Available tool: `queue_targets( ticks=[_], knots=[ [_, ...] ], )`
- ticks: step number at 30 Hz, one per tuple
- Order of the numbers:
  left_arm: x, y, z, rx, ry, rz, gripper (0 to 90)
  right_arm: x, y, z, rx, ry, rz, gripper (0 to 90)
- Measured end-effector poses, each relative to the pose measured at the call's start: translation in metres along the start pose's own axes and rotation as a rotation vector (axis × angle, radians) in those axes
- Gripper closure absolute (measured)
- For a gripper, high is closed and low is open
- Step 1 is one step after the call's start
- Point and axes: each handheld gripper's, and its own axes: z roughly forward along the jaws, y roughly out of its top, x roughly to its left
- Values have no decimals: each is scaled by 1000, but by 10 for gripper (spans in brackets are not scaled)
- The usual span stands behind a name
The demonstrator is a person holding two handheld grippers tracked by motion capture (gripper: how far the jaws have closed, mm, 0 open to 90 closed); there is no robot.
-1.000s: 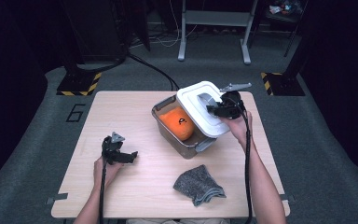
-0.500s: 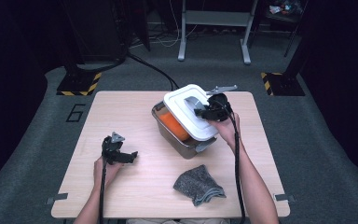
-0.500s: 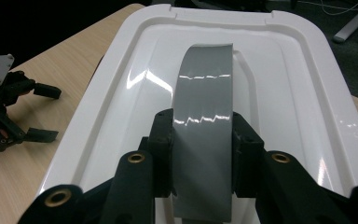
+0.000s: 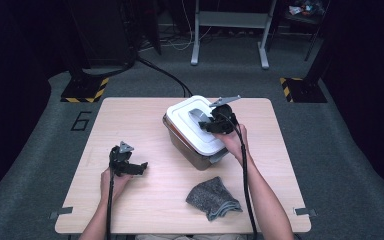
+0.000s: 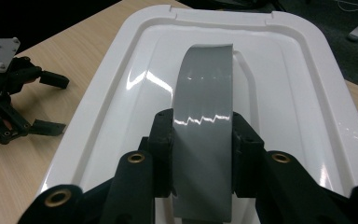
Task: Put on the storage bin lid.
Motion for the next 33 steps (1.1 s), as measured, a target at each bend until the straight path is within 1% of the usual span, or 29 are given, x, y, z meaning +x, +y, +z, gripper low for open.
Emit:
queue_targets(
  ticks=[2, 3, 4, 7, 9, 10, 12, 16, 17, 18, 19, 20, 23, 24, 27, 28, 29, 30, 31, 33],
  knots=[
    [0, 0, 0, 0, 0, 0, 5, 3, -1, 3, 2, -8, -11, 666],
    [0, 0, 0, 3, 0, 0, 5, 4, -1, 4, 1, -7, -17, 666],
    [0, 0, 0, -1, 1, 1, 5, 5, -1, 5, 7, -2, -11, 666],
    [0, 0, 0, 0, 0, 0, 5, 7, -1, 9, 6, -1, -29, 666],
    [0, 0, 0, 0, 0, -1, 5, 9, -1, 11, 14, 1, -18, 666],
    [0, 0, 0, 7, 1, 1, 5, 9, -1, 12, 14, 1, -22, 666],
    [0, 0, 0, 0, 0, 0, 5, 9, -2, 13, 16, 3, -34, 666],
    [0, 0, 0, 0, 0, 0, 5, 10, -4, 16, 27, 3, -21, 665],
    [0, 0, -1, 7, 1, 2, 5, 10, -5, 16, 27, 3, -23, 665],
    [0, 0, 0, 0, 0, 0, 5, 12, -5, 18, 26, -2, -20, 666],
    [0, 0, -1, 7, 1, 1, 5, 11, -5, 19, 29, -5, -36, 666],
    [0, 0, 0, -1, 0, 0, 5, 11, -5, 19, 36, -7, -44, 665],
    [0, 0, 0, 3, 0, 1, 5, 11, -5, 20, 37, -4, -31, 665],
    [0, 0, 0, 4, 0, 1, 5, 10, -6, 20, 32, -5, -49, 664],
    [0, 0, 0, 4, 0, 1, 5, 12, -7, 19, 36, -14, -47, 661],
    [0, 0, 0, 0, 0, 0, 5, 12, -7, 20, 31, -21, -60, 657],
    [0, 0, 0, 6, 1, 1, 5, 13, -7, 20, 28, -25, -60, 626],
    [0, 0, 0, -1, 0, 0, 5, 13, -7, 19, 26, -22, -45, 587],
    [0, 0, 0, 0, 0, 0, 5, 13, -7, 18, 22, -19, -51, 551],
    [0, 0, 0, 0, 0, 0, 5, 12, -6, 15, 17, -32, -52, 469]
  ],
)
